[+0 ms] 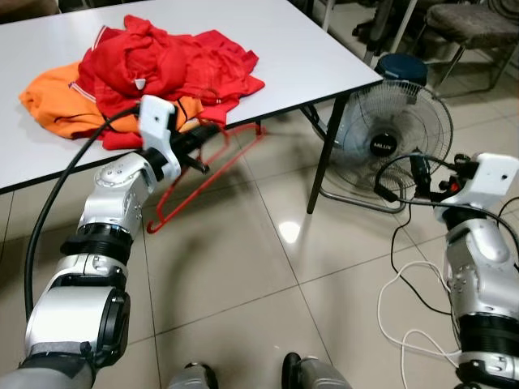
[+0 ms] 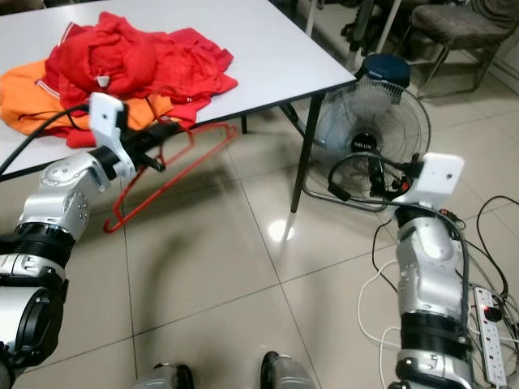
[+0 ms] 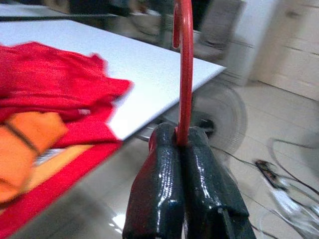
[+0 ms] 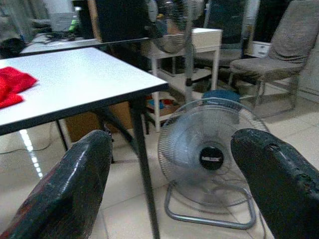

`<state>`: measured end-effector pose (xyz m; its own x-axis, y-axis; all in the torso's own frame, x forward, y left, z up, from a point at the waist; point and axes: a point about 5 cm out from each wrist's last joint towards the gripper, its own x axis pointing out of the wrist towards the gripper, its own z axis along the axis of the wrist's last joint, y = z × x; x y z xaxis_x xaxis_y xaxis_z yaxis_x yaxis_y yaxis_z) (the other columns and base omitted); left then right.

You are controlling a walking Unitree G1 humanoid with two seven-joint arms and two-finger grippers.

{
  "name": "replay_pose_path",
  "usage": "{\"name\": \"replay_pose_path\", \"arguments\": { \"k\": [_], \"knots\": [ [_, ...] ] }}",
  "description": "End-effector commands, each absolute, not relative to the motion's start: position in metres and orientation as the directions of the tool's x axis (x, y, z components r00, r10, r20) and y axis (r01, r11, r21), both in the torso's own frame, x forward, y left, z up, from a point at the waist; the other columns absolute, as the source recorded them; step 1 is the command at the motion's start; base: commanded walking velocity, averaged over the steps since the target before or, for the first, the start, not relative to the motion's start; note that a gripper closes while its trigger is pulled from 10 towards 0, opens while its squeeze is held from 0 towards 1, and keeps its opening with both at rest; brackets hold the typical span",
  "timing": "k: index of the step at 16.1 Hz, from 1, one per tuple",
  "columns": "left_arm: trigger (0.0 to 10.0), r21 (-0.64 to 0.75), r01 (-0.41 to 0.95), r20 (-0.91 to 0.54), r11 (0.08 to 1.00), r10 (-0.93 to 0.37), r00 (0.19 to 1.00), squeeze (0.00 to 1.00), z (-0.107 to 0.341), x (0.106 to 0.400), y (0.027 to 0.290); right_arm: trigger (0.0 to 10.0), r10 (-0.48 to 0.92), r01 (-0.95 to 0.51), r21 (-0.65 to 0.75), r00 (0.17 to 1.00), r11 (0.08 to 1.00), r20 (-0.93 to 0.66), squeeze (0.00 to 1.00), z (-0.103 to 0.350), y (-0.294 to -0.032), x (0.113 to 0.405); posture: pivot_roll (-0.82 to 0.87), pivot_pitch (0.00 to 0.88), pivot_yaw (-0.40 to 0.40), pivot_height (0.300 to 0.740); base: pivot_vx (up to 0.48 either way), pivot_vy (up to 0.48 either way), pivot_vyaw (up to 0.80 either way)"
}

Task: Hang hanger

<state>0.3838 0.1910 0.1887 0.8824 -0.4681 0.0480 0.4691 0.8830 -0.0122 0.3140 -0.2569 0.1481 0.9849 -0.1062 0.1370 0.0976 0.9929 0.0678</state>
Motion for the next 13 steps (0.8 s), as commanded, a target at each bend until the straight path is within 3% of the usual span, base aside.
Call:
{"name": "replay_pose_path", "arguments": {
  "k": [1, 2, 3, 4, 8, 10, 11, 13],
  "knots": [
    [0.0, -0.029, 0.344, 0.103, 0.939, -0.339, 0.935, 0.0, 0.193, 0.384, 0.204, 10.0, -0.143, 0.139, 0.038, 0.98, 0.99, 0.135, 0.0, 0.146, -0.255, 0.315, -0.2, 0.125, 0.023, 0.74, 0.0, 0.0, 0.0],
    [0.0, -0.049, 0.288, 0.127, 0.956, -0.28, 0.952, 0.0, 0.195, 0.382, 0.21, 10.0, -0.157, 0.155, 0.028, 0.978, 0.988, 0.138, 0.0, 0.145, -0.253, 0.316, -0.19, 0.126, 0.02, 0.74, 0.0, 0.0, 0.0],
    [9.1, -0.06, 0.214, 0.193, 0.975, -0.199, 0.961, 0.0, 0.207, 0.378, 0.217, 10.0, -0.161, 0.162, 0.002, 0.975, 0.987, 0.153, 0.0, 0.145, -0.249, 0.319, -0.18, 0.125, 0.015, 0.74, 0.0, 0.0, 0.0],
    [10.0, -0.052, 0.116, 0.308, 0.992, -0.095, 0.947, 0.0, 0.231, 0.368, 0.228, 10.0, -0.153, 0.157, -0.006, 0.972, 0.988, 0.177, 0.0, 0.149, -0.243, 0.324, -0.16, 0.126, 0.007, 0.74, 0.0, 0.0, 0.0],
    [10.0, 0.017, -0.024, 0.401, 1.0, 0.015, 0.916, 0.0, 0.241, 0.353, 0.226, 10.0, -0.142, 0.147, -0.014, 0.974, 0.989, 0.174, 0.0, 0.15, -0.229, 0.336, -0.12, 0.127, -0.011, 0.74, 0.0, 0.0, 0.0],
    [10.0, 0.004, -0.153, 0.33, 0.988, 0.143, 0.933, 0.0, 0.199, 0.343, 0.225, 10.0, -0.126, 0.131, -0.016, 0.978, 0.991, 0.168, 0.0, 0.145, -0.219, 0.339, -0.12, 0.13, -0.026, 0.74, 0.0, 0.0, 0.0],
    [10.0, -0.035, -0.254, 0.191, 0.966, 0.256, 0.947, 0.0, 0.158, 0.332, 0.224, 10.0, -0.111, 0.116, -0.019, 0.981, 0.993, 0.162, 0.0, 0.14, -0.21, 0.339, -0.12, 0.133, -0.028, 0.74, 0.0, 0.0, 0.0],
    [10.0, 0.021, -0.323, 0.23, 0.946, 0.31, 0.922, 0.0, 0.16, 0.32, 0.217, 10.0, -0.083, 0.091, -0.043, 0.982, 0.995, 0.17, 0.0, 0.139, -0.203, 0.338, -0.13, 0.137, -0.033, 0.74, 0.0, 0.0, 0.0]
  ]
}}
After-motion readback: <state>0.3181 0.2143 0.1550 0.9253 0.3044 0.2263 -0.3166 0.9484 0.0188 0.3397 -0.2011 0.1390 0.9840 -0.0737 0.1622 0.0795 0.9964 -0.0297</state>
